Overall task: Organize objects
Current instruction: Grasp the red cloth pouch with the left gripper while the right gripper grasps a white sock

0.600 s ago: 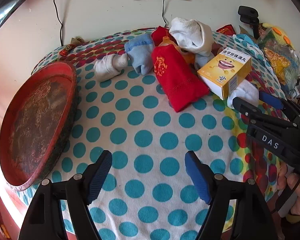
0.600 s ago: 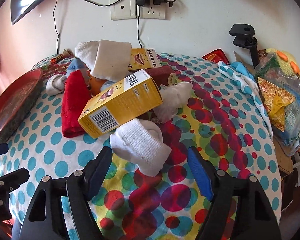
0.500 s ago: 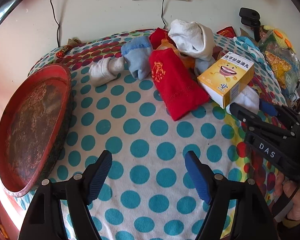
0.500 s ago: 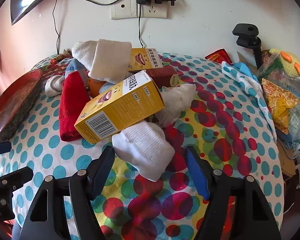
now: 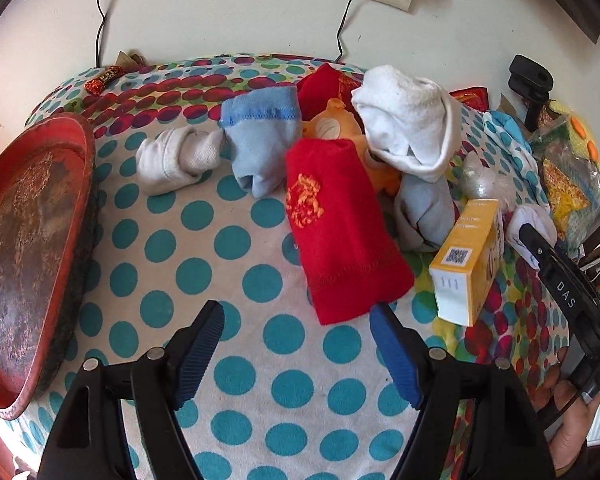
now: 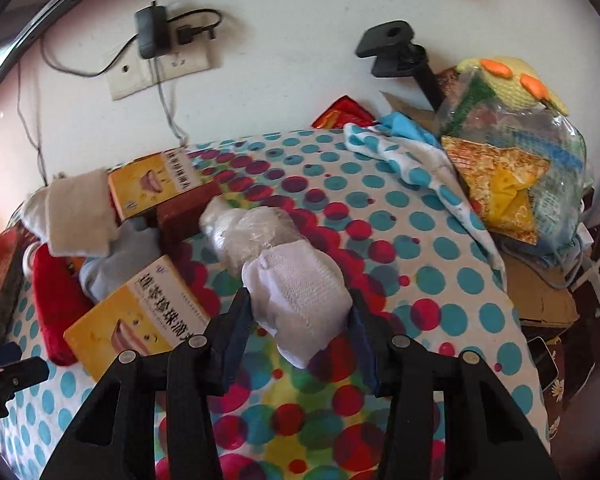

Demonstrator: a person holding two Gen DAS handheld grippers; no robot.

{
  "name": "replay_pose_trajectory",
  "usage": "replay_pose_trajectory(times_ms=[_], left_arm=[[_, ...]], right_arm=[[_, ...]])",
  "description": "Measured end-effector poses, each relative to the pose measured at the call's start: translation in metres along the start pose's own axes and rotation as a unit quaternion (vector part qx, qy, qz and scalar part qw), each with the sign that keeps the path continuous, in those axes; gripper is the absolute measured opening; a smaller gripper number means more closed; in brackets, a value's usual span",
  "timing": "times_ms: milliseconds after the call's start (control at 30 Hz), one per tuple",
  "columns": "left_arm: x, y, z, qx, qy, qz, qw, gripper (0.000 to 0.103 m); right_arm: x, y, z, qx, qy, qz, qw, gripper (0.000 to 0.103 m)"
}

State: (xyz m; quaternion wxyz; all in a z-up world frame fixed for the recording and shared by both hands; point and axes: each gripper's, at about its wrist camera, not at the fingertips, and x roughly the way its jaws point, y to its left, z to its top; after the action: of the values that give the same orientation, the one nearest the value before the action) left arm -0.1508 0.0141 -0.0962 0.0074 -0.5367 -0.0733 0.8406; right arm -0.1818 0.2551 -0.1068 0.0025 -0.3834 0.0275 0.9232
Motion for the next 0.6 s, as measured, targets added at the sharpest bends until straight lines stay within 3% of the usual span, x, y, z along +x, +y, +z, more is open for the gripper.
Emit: replay_pose_trajectory(times_ms=[300, 600], left_arm=[[0.017, -0.013, 0.029, -0.013, -0.010, 0.003, 0.9999, 0.078], [0.030, -0.029, 0.026, 0.018, -0.041, 0.024, 0.9987, 0.076]], right_arm=[[0.015, -0.001, 0.004, 0.000, 0.001, -0.011, 1.000, 0.044], [0.020, 0.002, 0.003, -0.015, 0.019, -0.021, 0.999, 0.048]])
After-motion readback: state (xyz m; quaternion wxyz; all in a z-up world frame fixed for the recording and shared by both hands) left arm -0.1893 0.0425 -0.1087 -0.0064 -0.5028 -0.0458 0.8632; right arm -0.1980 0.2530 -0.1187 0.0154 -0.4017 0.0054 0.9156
